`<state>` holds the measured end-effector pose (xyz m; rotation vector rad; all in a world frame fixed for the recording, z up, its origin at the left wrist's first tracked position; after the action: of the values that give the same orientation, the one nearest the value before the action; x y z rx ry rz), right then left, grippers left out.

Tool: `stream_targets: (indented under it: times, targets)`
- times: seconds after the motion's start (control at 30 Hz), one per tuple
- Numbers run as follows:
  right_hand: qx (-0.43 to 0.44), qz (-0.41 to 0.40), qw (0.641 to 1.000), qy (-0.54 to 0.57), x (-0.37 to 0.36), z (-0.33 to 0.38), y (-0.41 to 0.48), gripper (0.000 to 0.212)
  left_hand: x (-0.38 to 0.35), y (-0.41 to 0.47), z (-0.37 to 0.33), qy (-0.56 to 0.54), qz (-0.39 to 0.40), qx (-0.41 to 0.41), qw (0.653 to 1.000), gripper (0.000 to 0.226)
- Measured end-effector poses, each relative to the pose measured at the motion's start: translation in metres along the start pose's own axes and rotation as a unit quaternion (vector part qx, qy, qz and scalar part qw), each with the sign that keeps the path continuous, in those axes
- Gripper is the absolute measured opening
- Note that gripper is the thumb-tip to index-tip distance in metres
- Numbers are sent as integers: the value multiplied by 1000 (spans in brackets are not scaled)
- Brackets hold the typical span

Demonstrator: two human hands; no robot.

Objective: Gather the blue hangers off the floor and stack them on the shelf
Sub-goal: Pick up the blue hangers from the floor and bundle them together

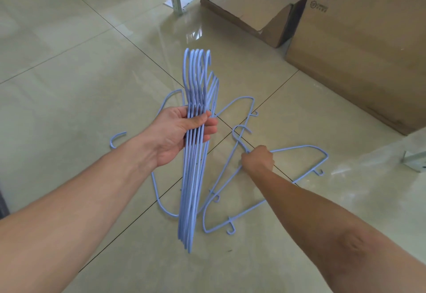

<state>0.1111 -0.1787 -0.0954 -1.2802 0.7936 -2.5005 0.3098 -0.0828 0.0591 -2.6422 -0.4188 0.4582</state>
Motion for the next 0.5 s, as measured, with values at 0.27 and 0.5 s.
stream_targets:
  times: [0.27,0.5]
  targets:
    - [9,-24,983,183,52,-21,-29,13,-3,2,12,-11,-4,29,1000,14]
    - [185,57,929,316,120,42,-96,12,-19,-1,10,-22,-2,37,999,24]
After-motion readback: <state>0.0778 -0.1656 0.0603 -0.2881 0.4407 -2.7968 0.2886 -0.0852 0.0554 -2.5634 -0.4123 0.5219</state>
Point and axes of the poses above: each hand's wrist, its own y-axis towards the middle knuckle, its own x-axis out of the back of the hand, z = x × y, the point moved 8 cm from there along y, towards the middle knuckle, and after that the axes turned 3 degrees about z, right-handed, at the moved point
